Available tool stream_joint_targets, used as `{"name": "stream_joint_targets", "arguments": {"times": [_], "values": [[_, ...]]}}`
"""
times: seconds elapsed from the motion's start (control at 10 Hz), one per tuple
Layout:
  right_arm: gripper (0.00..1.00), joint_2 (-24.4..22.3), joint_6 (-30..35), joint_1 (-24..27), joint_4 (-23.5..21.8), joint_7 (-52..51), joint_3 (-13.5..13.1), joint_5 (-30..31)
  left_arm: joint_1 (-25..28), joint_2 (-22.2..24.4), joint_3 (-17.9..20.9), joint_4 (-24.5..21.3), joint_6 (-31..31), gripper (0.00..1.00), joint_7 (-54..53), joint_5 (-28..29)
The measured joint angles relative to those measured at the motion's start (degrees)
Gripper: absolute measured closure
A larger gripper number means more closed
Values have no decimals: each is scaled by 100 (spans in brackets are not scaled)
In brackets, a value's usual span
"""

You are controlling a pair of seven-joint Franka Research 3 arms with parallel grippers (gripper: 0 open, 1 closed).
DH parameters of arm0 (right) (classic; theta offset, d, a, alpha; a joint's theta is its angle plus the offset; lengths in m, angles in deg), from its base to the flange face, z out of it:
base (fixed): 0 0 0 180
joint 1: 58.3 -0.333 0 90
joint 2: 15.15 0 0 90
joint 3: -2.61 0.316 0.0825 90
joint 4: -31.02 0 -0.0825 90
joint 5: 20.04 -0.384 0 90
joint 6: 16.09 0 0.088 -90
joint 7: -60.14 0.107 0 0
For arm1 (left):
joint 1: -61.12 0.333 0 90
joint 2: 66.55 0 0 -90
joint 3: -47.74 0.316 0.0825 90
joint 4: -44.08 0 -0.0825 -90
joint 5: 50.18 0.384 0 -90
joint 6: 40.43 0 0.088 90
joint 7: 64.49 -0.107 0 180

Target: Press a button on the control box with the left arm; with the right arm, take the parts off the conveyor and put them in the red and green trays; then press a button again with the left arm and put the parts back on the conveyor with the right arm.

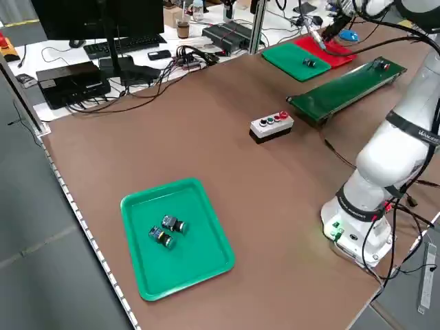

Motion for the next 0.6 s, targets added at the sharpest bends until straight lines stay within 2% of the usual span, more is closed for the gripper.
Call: {"name": "stream_joint_targets", "arguments": {"times": [0.2,0.6], "values": [[3,309,-672,-163,66,261,0,0,0,0,0,0,0,0,0,0],[7,608,-718,-203,361,279,-8,4,0,0,0,0,0,0,0,0]]}}
